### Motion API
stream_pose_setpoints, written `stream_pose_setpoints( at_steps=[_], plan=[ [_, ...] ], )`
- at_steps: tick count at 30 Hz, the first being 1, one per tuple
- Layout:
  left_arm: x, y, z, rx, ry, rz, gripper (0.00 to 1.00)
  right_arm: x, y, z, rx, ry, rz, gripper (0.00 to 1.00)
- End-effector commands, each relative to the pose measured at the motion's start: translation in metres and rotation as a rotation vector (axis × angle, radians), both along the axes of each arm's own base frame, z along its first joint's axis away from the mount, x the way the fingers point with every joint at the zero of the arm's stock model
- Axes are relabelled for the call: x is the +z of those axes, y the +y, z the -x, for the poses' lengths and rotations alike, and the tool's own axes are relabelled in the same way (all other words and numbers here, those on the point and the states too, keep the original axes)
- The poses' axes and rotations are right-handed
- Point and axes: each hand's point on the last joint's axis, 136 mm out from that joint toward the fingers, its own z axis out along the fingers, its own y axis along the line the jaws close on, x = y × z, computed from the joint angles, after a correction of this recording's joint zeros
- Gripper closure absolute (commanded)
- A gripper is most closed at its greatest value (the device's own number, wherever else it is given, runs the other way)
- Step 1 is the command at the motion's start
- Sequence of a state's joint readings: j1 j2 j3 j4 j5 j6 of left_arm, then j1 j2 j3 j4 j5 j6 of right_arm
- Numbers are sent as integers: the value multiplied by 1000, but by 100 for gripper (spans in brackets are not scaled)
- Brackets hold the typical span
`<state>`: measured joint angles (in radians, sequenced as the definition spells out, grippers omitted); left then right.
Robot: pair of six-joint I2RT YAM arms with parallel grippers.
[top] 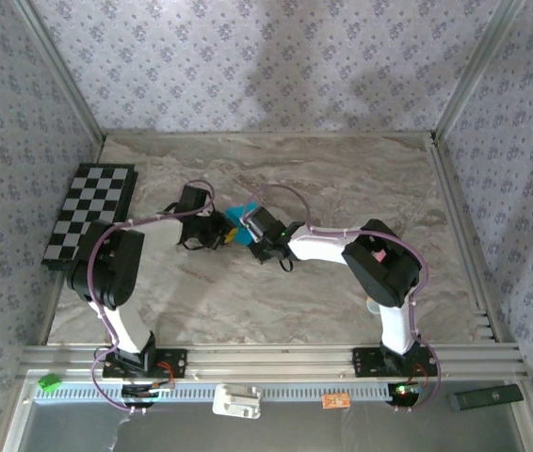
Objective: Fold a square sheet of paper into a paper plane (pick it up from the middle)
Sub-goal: Fourth fold the wing at the center of the table.
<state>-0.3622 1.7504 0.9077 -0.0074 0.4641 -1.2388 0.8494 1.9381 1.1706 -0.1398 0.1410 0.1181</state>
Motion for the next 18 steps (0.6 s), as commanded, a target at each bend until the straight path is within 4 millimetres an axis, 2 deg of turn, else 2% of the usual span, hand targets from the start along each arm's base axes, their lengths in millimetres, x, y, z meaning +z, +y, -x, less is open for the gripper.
stream_pose_setpoints(
  at_steps=[1,6,18],
  plan=[
    [3,-7,-6,-36,-23,9,84,2,-2,2,12,15,-29,86],
    [-11,-8,-2,-40,11,1,85,2,-1,4,37,43,-69,87],
    [-13,-13,-4,-54,4,7,84,7,-3,0,35,53,-100,87]
  ],
)
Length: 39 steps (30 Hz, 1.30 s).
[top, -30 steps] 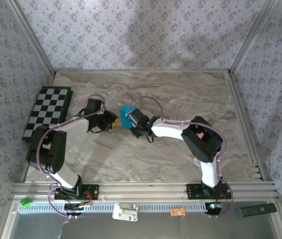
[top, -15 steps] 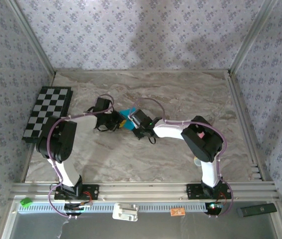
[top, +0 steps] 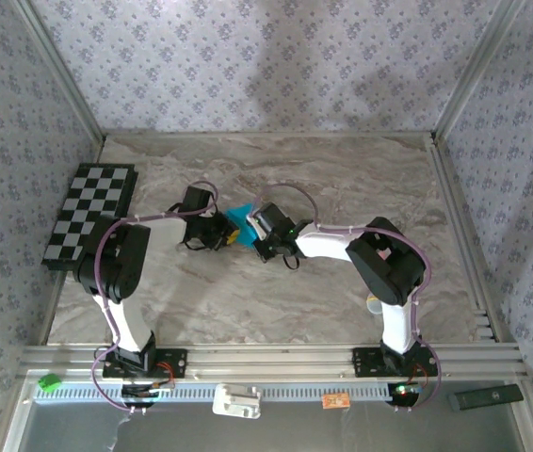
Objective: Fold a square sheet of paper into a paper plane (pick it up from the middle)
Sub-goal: Fourth fold the wing at the center of the table.
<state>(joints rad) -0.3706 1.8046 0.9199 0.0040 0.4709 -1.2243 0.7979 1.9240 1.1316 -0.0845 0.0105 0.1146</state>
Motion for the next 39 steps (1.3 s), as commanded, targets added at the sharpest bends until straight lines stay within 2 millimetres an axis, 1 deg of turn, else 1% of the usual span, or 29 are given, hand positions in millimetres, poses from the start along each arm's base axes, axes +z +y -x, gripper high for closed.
stream_pose_setpoints(
  at_steps=[1,5,9,13,17,24,27,33,39],
  plan=[
    [1,-9,-3,-33,-12,18,84,9,-2,1,10,-9,-3,86],
    [-7,-8,1,-32,17,4,82,12,-6,-2,-9,-26,24,81],
    [-17,-3,9,-17,67,-21,82,15,-11,-5,-32,-52,67,76],
    [-25,-1,14,-9,99,-27,82,19,-14,-6,-39,-87,108,73],
    [-26,0,15,-9,102,-29,82,22,-13,-5,-27,-111,127,71],
    [-25,0,15,-13,100,-31,82,19,-7,-1,2,-111,132,70],
    [-25,-1,16,-15,101,-29,82,17,-8,-3,-8,-114,146,71],
    [-25,0,16,-15,100,-31,82,17,-10,-4,-10,-118,154,81],
    [-24,1,16,-17,99,-31,82,17,-5,0,15,-92,118,87]
  ],
)
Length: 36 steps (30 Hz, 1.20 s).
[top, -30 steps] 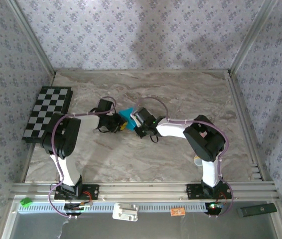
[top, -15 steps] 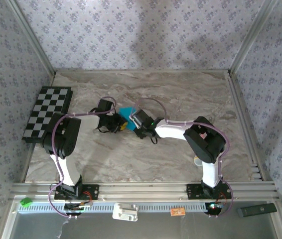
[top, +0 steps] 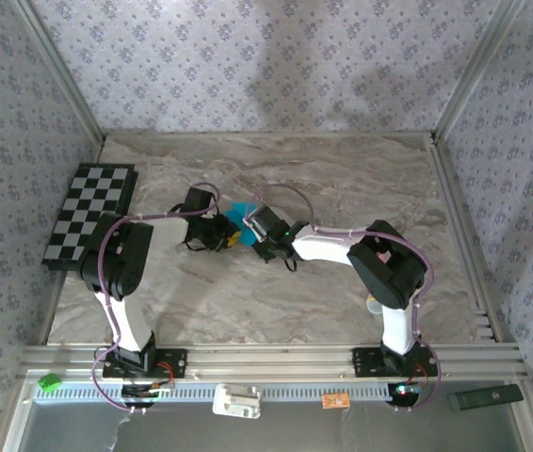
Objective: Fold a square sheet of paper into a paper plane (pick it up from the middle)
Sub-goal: Fourth fold the wing at the center of the table.
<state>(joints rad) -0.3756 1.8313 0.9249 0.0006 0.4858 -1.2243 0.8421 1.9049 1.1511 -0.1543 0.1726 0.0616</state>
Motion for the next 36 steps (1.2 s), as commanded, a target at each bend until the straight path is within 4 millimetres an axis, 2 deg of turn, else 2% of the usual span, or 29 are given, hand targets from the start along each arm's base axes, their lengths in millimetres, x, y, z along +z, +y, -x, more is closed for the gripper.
stream_pose_setpoints(
  at_steps=[1,15,22,36],
  plan=[
    [-15,4,13,-4,72,-34,82,7,5,1,22,17,-25,87],
    [-6,12,18,-14,52,-71,80,-1,10,10,61,183,-165,90],
    [14,21,17,-22,-6,-121,74,-5,11,15,60,257,-224,90],
    [-4,25,26,-34,48,-142,82,-15,13,20,38,383,-320,91]
  ],
)
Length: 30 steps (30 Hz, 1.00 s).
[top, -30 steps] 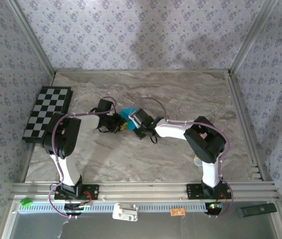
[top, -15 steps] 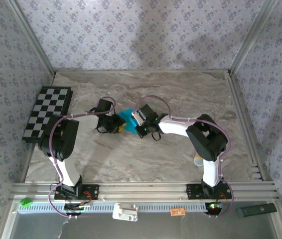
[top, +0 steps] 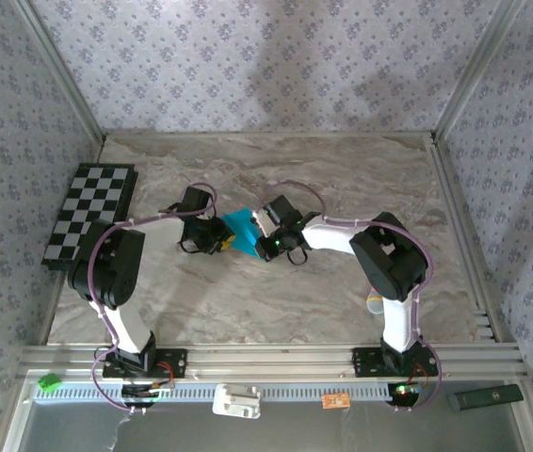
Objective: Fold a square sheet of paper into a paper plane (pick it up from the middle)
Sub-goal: Fourth fold the wing at the center of the table.
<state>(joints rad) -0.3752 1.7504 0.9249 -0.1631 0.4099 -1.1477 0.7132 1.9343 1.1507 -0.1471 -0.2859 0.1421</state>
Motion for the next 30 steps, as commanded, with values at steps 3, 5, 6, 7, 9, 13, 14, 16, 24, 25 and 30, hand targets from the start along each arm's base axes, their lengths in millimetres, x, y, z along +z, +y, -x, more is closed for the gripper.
stream_pose_setpoints(
  at_steps=[3,5,6,7,9,13,14,16,24,25,30],
  plan=[
    [-12,7,12,-12,44,-37,83,-8,0,5,-17,85,-44,91],
    [-10,8,12,-13,41,-43,83,-10,0,4,-24,99,-51,91],
    [-9,9,11,-14,38,-46,83,-10,0,4,-25,104,-53,91],
    [-8,9,11,-16,34,-49,83,-11,0,4,-27,111,-58,91],
    [-5,10,10,-17,23,-50,83,-12,-1,4,-31,125,-65,91],
    [10,6,2,-33,-48,-28,83,-16,-2,5,-42,169,-86,91],
    [15,3,0,-38,-74,-14,82,-18,-3,5,-45,180,-92,91],
    [22,-2,-4,-53,-117,16,81,-19,-4,5,-48,193,-104,91],
    [42,-40,-14,-179,-239,146,78,-23,-9,3,-67,244,-141,91],
    [44,-44,-15,-193,-251,154,78,-23,-10,2,-69,249,-145,91],
    [42,-54,-19,-247,-275,153,86,-26,-13,1,-78,264,-156,90]
  ],
)
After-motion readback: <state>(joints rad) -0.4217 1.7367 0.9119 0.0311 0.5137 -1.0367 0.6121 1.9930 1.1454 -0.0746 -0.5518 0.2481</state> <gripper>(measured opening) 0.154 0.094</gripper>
